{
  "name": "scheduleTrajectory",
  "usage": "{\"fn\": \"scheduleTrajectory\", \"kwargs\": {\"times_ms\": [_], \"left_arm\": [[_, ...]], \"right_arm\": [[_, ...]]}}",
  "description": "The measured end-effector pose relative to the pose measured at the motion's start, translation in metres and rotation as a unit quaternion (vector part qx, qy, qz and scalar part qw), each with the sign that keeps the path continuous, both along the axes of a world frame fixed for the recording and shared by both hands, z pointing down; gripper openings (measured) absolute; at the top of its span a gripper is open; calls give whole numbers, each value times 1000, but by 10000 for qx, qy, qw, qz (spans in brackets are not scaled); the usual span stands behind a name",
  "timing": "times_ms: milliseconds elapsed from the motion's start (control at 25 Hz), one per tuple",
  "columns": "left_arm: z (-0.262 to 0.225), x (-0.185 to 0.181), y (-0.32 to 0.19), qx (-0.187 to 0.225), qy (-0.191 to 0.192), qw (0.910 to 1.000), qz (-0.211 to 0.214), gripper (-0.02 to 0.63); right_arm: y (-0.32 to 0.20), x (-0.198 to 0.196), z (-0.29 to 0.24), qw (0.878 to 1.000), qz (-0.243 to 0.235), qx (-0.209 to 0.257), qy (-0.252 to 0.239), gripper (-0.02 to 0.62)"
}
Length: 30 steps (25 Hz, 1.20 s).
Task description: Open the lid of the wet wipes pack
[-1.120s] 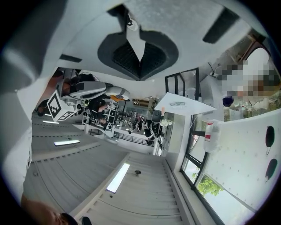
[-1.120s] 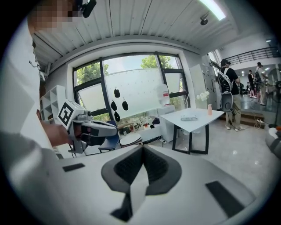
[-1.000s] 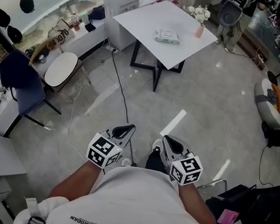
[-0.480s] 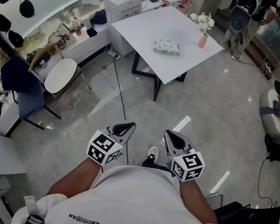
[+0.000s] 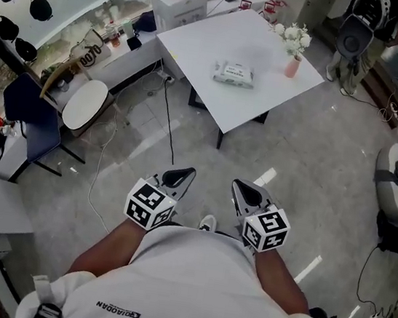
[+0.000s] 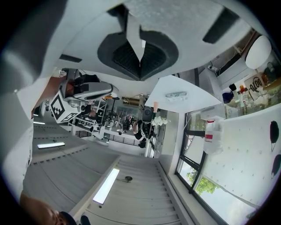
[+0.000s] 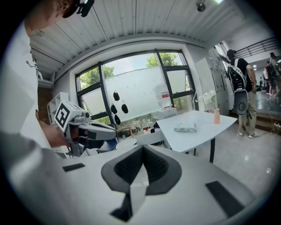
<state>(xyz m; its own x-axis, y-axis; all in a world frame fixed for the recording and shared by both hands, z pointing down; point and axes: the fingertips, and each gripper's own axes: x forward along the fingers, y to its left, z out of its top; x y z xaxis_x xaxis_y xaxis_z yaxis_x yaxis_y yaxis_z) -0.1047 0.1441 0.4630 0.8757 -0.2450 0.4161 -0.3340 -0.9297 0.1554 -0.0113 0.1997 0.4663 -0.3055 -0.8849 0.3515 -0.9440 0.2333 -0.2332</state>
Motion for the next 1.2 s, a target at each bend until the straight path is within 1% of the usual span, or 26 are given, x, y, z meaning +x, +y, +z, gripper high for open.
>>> {"fn": "scheduleTrajectory", "kwargs": {"times_ms": [160, 440, 640, 840, 1040, 1200], "left_arm": [[1, 21, -3, -17, -22, 10000, -86, 0], [6, 34, -15, -47, -90, 9996, -273, -1], [17, 44, -20, -154, -176, 9995, -230, 0], [18, 61, -36, -170, -140, 9997, -118, 0], [16, 78, -60, -168, -80, 9998, -33, 0], [26, 85, -78, -230, -155, 9996, 18, 0]], "right_arm": [[-9, 21, 4, 9999, -113, -44, -69, 6], [-20, 41, 10, 9996, -213, -95, -126, 6], [-24, 51, 17, 9995, -177, -143, -203, 6], [-32, 62, 21, 9996, -114, -215, -173, 6], [-48, 75, 24, 9995, -46, -278, -106, 6], [-71, 84, 30, 9994, -22, -341, -104, 6]]}}
